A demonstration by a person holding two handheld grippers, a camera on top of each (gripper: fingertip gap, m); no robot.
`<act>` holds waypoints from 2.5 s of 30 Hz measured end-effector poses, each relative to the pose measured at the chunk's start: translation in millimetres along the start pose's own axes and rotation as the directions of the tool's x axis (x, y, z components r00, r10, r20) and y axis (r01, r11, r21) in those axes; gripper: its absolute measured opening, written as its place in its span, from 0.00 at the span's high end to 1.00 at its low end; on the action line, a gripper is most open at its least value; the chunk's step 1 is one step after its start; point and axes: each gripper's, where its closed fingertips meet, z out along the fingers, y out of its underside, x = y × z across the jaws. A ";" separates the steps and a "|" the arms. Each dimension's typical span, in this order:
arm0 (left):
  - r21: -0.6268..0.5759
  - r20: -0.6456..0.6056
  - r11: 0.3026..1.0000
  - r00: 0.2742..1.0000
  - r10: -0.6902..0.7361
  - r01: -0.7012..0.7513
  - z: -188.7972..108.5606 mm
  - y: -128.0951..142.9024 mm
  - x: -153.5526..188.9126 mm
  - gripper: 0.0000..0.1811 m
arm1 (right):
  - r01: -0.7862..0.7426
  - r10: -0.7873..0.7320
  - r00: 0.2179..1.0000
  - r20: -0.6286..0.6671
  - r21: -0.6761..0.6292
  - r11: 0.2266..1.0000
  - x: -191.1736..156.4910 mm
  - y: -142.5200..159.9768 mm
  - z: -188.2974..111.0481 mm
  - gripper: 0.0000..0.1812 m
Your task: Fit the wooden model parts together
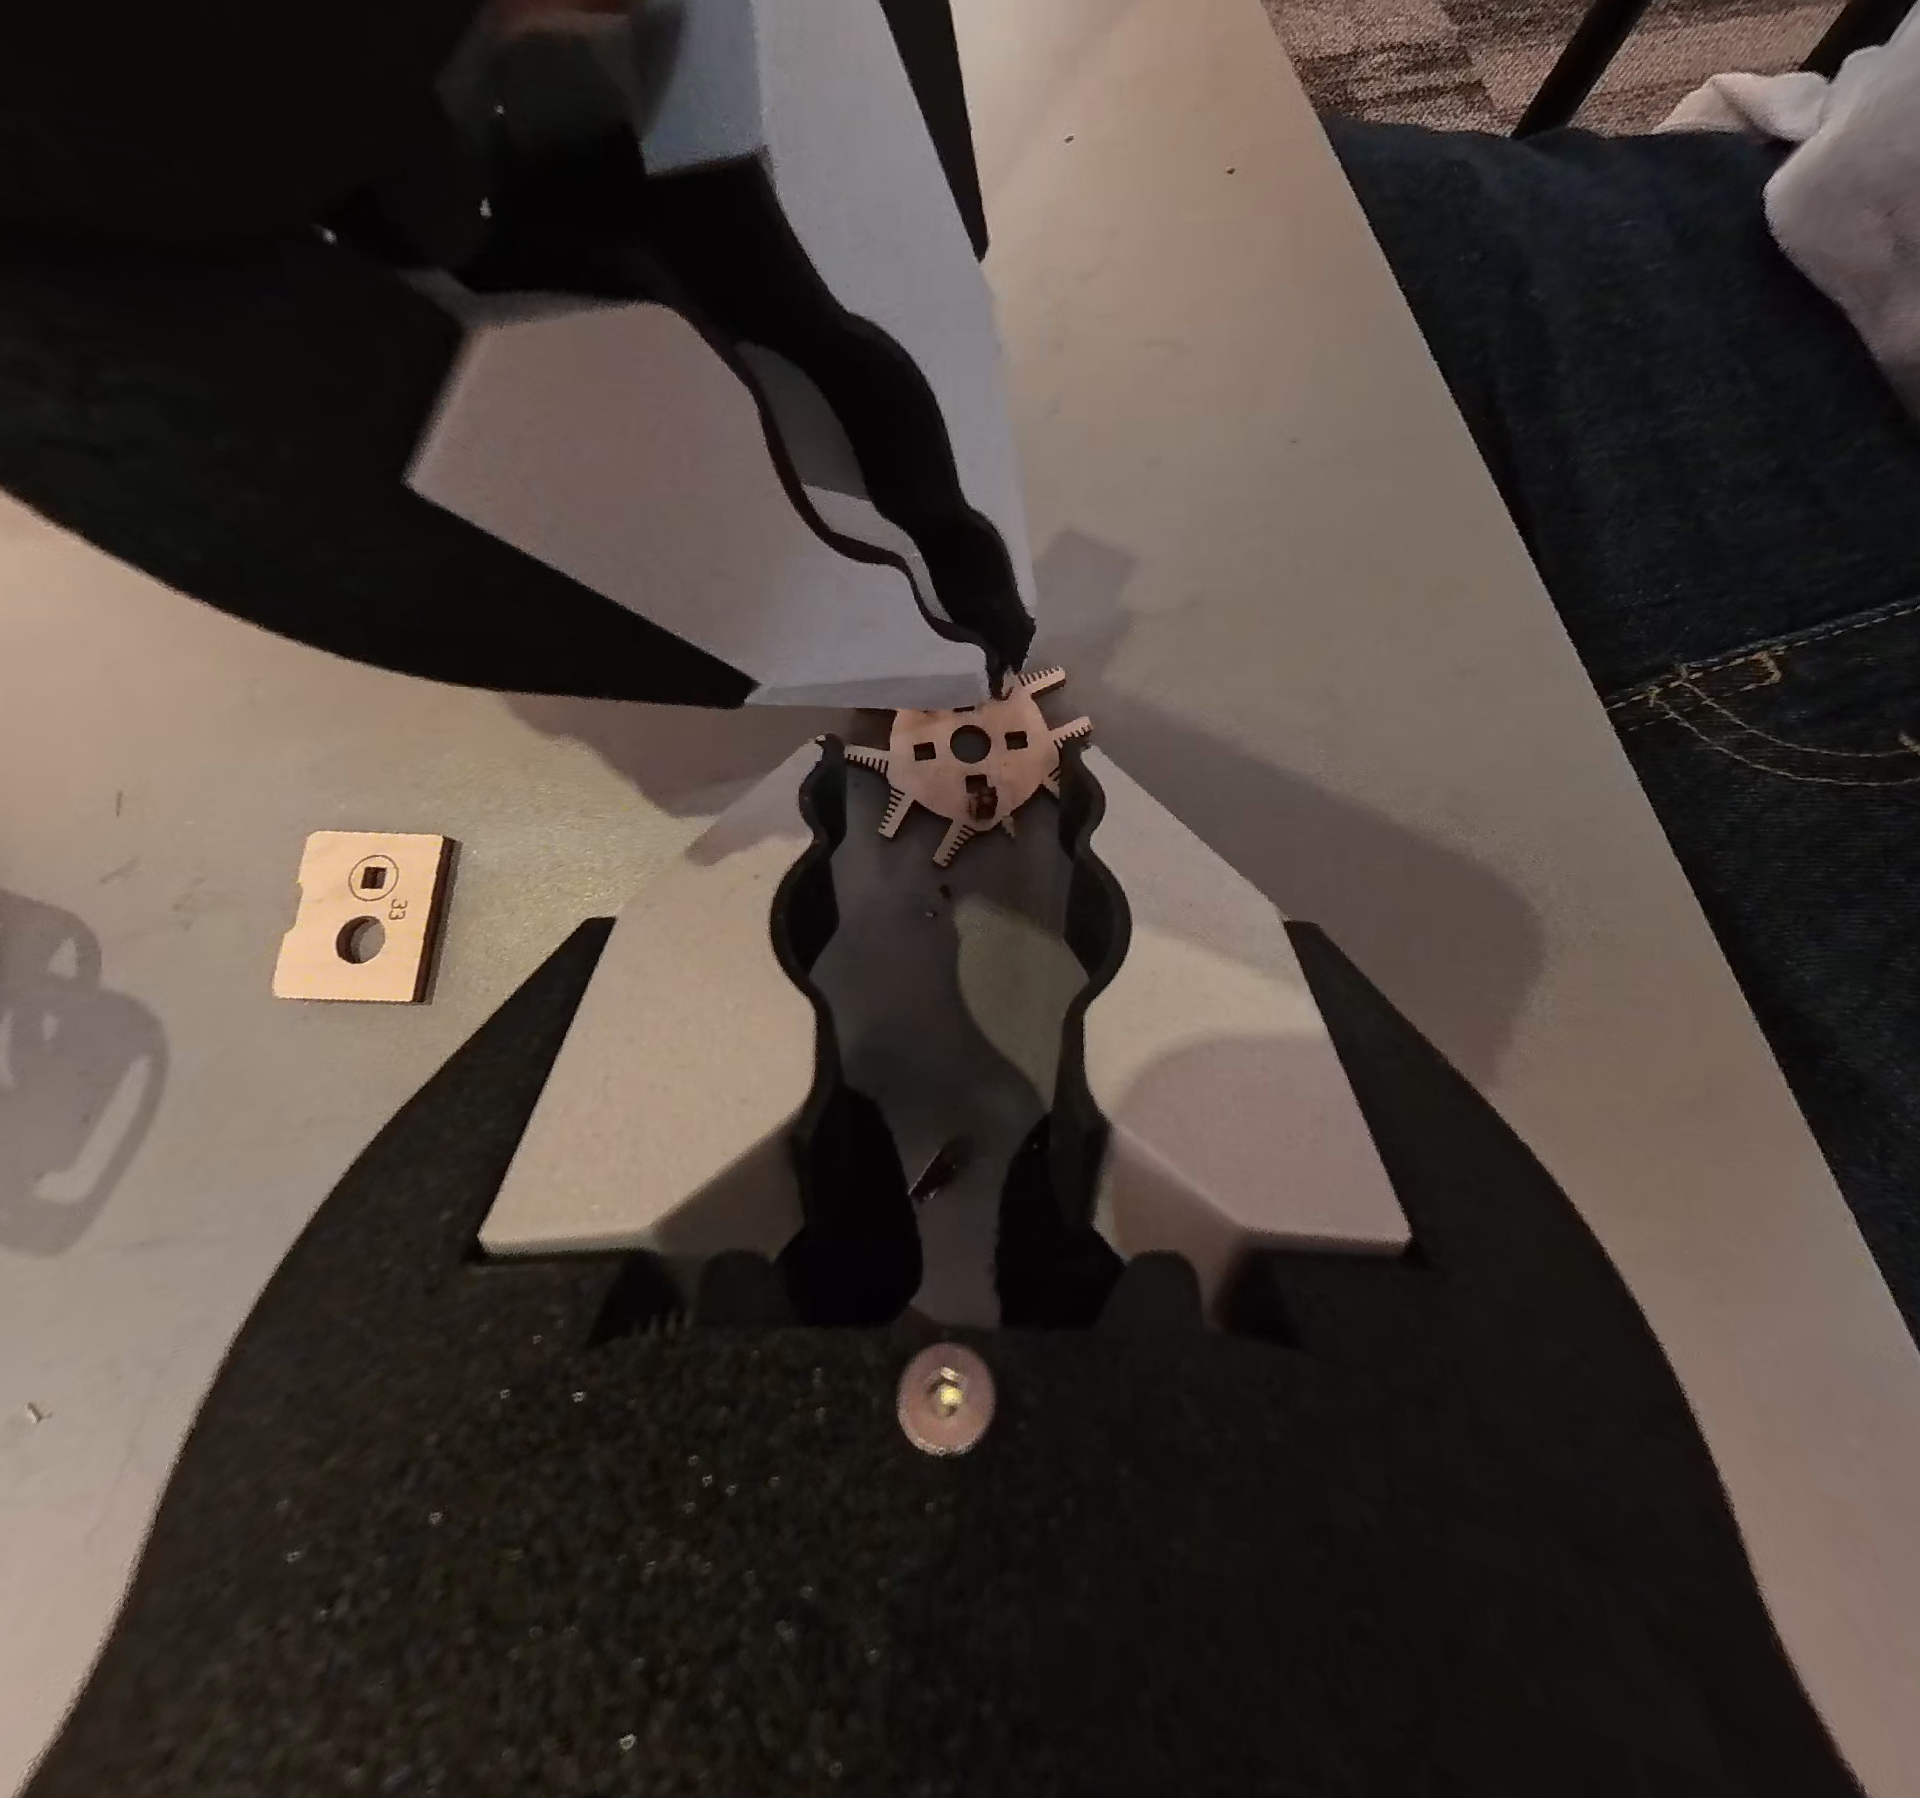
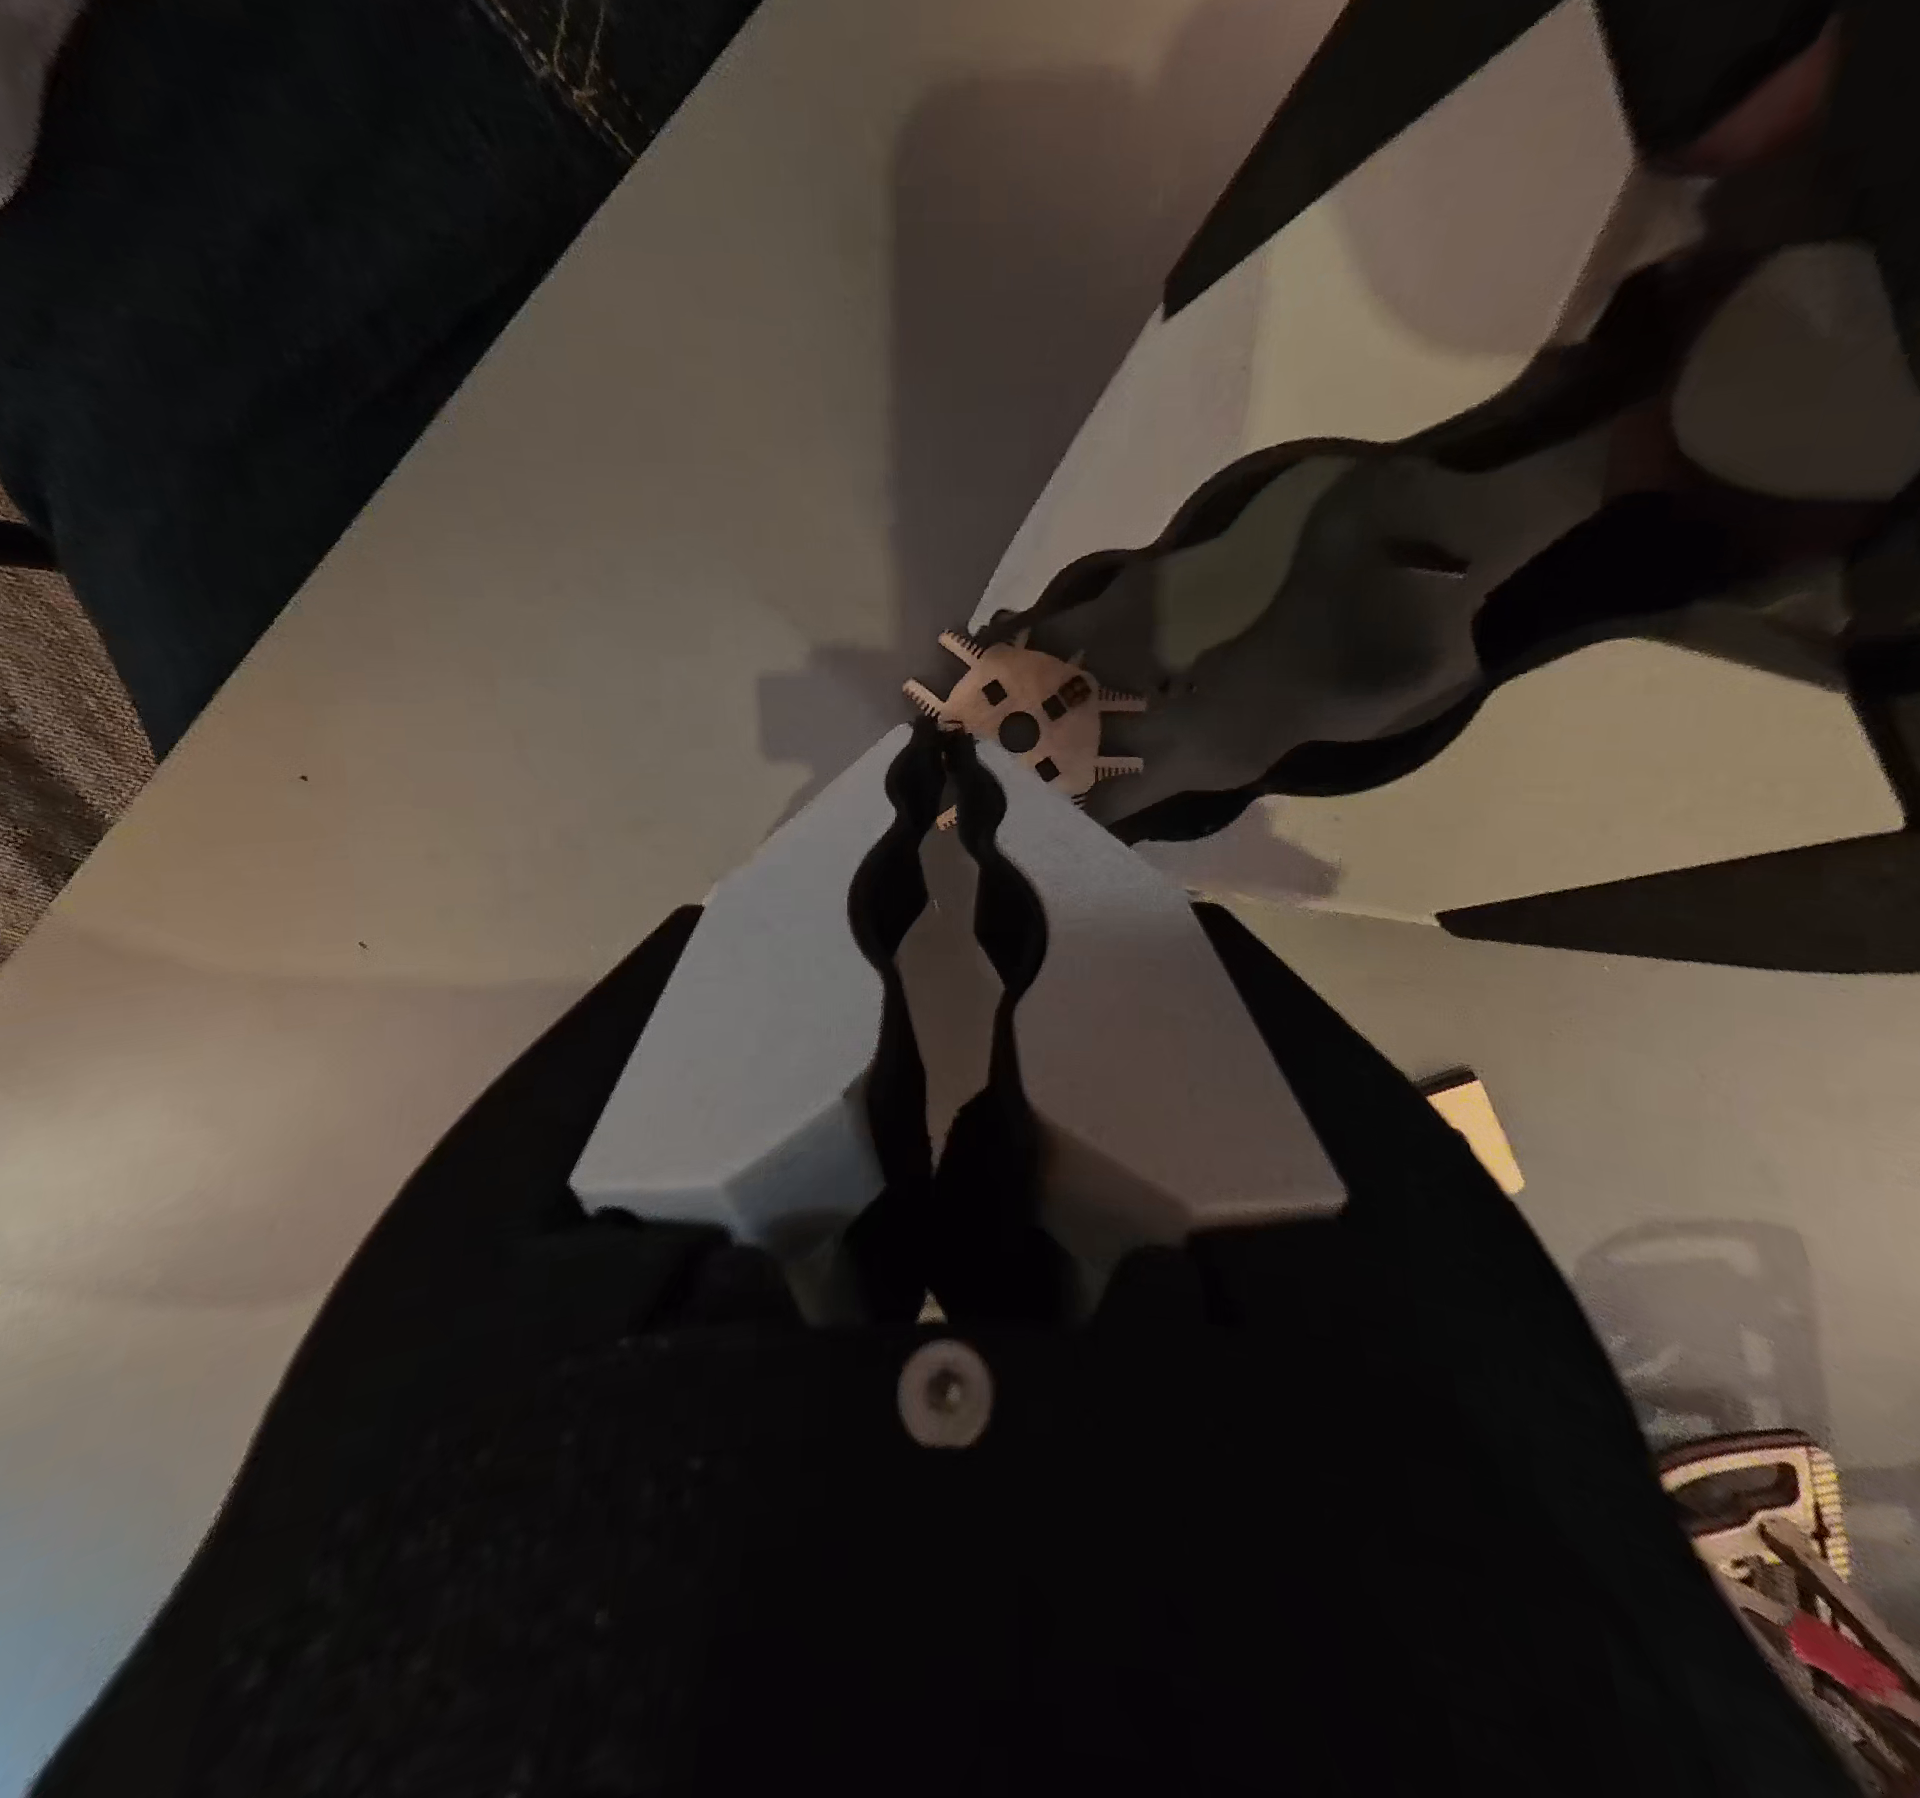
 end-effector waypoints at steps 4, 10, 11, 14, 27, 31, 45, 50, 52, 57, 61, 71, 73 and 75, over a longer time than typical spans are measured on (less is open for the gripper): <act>0.000 0.001 1.000 1.000 -0.004 0.004 0.0 0.1 -0.5 0.78 | -0.010 0.010 1.000 0.003 0.016 1.000 0.1 -0.4 0.0 0.99; -0.001 0.003 1.000 1.000 0.013 -0.013 -0.2 0.3 1.0 0.78 | -0.024 0.027 0.997 -0.071 0.039 0.999 0.3 -4.0 -0.4 0.99; -0.001 0.005 1.000 1.000 0.013 -0.013 -0.1 0.3 0.9 0.78 | -0.026 0.030 0.995 -0.093 0.043 0.999 0.3 -4.3 -0.9 0.98; -0.001 0.014 1.000 1.000 0.014 -0.014 0.1 0.2 0.2 0.78 | -0.051 0.072 0.979 -0.189 0.113 0.992 1.7 -7.2 -8.8 0.97; 0.000 0.048 1.000 0.999 -0.003 0.003 1.1 -0.6 -0.9 0.78 | -0.509 0.909 0.283 -0.306 0.756 0.412 -2.5 -5.5 -16.2 0.96; 0.000 0.058 1.000 0.998 -0.006 0.006 1.6 -1.1 -1.3 0.78 | -0.510 0.917 0.227 -0.328 0.762 0.399 1.2 -6.0 -13.3 0.95; 0.000 0.057 1.000 0.998 -0.008 0.008 1.7 -1.2 -1.3 0.78 | -0.523 0.878 0.200 -0.435 0.710 0.471 0.8 -1.6 -6.4 0.99; 0.000 0.055 1.000 0.998 -0.010 0.010 1.7 -1.2 -1.3 0.78 | -0.517 0.877 0.203 -0.436 0.713 0.474 0.4 -1.6 -4.7 0.99; 0.000 0.055 1.000 0.998 -0.010 0.010 1.7 -1.2 -1.3 0.78 | -0.519 0.859 0.206 -0.469 0.692 0.502 0.5 -1.1 -4.3 0.99; 0.000 0.055 1.000 0.998 -0.010 0.010 1.7 -1.2 -1.2 0.78 | -0.523 0.890 0.221 -0.398 0.722 0.452 0.4 -0.6 -3.5 0.99; 0.000 0.055 1.000 0.998 -0.010 0.010 1.7 -1.2 -1.2 0.78 | -0.530 0.897 0.221 -0.382 0.725 0.439 -0.1 -0.1 -2.9 0.99; 0.000 0.053 1.000 0.999 -0.005 0.005 2.2 -1.6 -0.5 0.78 | -0.449 0.881 0.259 -0.396 0.758 0.473 -5.0 -9.7 -9.7 0.94; 0.000 0.053 1.000 0.999 -0.005 0.005 2.2 -1.6 -0.5 0.78 | -0.451 0.881 0.238 -0.408 0.757 0.472 -3.9 -7.0 -10.7 0.95; 0.000 0.054 1.000 0.999 -0.005 0.005 2.2 -1.7 -0.5 0.78 | -0.457 0.879 0.234 -0.416 0.751 0.477 -2.6 -6.1 -9.8 0.96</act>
